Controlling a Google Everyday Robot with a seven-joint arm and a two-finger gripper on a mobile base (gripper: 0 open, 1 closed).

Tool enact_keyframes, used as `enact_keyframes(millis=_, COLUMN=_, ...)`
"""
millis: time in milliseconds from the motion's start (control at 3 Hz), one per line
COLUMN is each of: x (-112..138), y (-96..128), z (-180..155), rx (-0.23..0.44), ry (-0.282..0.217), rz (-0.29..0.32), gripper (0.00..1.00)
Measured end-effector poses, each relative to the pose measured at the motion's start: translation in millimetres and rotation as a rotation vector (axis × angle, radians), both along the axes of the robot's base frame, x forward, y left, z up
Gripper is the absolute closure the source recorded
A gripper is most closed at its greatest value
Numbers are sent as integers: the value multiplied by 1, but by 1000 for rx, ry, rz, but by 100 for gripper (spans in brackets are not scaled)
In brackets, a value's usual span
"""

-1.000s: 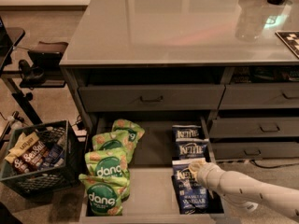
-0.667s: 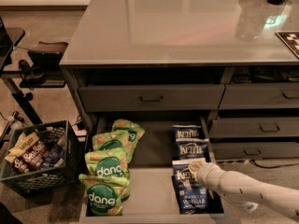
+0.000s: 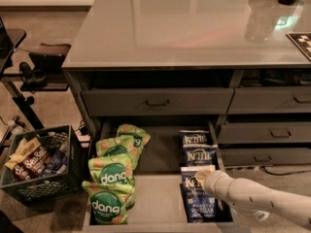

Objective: Pick blue chip bag from middle drawer and place on counter

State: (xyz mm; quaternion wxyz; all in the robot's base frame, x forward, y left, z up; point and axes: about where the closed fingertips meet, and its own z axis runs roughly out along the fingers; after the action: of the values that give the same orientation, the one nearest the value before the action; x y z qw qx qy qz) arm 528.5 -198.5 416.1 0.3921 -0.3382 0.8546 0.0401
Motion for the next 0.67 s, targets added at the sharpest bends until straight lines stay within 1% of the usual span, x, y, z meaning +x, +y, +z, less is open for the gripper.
enact_keyframes(millis=333, x=-23, y=10, z=32, rx=-15, ry=-21, rz=38, gripper=49)
enact_keyframes(millis=667, x=-44, y=21, z=77, rx=-39, ry=-66, rz=93, gripper=25)
